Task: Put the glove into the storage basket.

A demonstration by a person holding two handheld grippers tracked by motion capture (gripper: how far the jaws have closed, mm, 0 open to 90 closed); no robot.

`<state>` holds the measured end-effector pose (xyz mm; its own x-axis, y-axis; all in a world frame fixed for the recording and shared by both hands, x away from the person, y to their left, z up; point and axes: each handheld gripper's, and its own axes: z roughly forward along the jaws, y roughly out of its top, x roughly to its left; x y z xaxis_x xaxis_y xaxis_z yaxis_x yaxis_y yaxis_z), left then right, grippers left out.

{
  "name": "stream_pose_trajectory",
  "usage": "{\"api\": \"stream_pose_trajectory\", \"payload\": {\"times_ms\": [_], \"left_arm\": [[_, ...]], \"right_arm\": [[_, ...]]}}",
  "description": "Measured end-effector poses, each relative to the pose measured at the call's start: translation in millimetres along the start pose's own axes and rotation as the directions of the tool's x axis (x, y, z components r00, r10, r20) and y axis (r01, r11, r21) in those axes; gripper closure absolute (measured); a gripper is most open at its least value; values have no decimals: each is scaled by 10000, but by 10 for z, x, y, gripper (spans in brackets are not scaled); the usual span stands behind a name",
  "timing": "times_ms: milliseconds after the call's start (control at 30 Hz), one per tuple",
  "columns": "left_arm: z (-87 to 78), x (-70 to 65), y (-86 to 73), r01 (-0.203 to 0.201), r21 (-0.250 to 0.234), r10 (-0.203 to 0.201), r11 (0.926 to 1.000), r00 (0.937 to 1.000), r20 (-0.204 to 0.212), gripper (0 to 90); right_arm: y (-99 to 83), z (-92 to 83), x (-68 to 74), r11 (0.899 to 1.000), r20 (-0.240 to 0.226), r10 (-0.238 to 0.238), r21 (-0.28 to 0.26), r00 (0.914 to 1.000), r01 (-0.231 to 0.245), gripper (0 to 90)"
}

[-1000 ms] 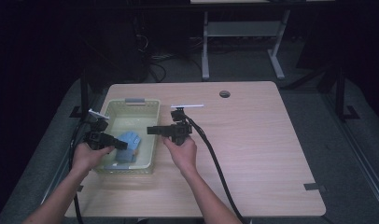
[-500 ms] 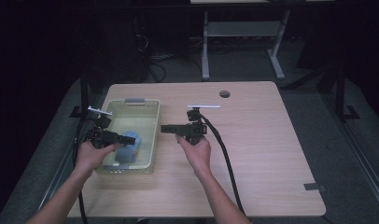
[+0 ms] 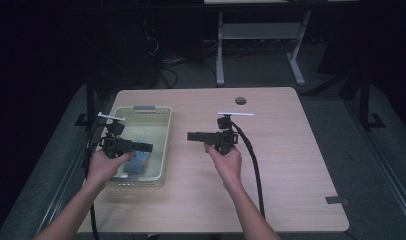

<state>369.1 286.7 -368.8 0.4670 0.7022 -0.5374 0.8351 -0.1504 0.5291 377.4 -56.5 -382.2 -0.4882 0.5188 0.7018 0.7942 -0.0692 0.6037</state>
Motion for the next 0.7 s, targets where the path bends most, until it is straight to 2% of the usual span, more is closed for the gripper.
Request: {"api": "stream_pose_trajectory", "payload": {"times_ms": [167,300,600,700], "left_arm": [[62,-119,16,-228,-91,230,9997,9994,248,424],[98,-180,24,-222,-175,230,9996,9987,465,417],[172,-320,44,-451,-257,468,9987,9966,685,395],[212,-389,50,-762,-216,776,9969,9943,729,375]], "right_arm": [[18,-165,-65,9998,52,85,-207,10000,-84,470],[7,-269,-137,9992,88,214,-349,9997,-211,439],[-35,-468,-285,9962,152,505,-724,9986,-492,409],[-42,-566,-331,9951,203,531,-840,9984,-512,401]]}}
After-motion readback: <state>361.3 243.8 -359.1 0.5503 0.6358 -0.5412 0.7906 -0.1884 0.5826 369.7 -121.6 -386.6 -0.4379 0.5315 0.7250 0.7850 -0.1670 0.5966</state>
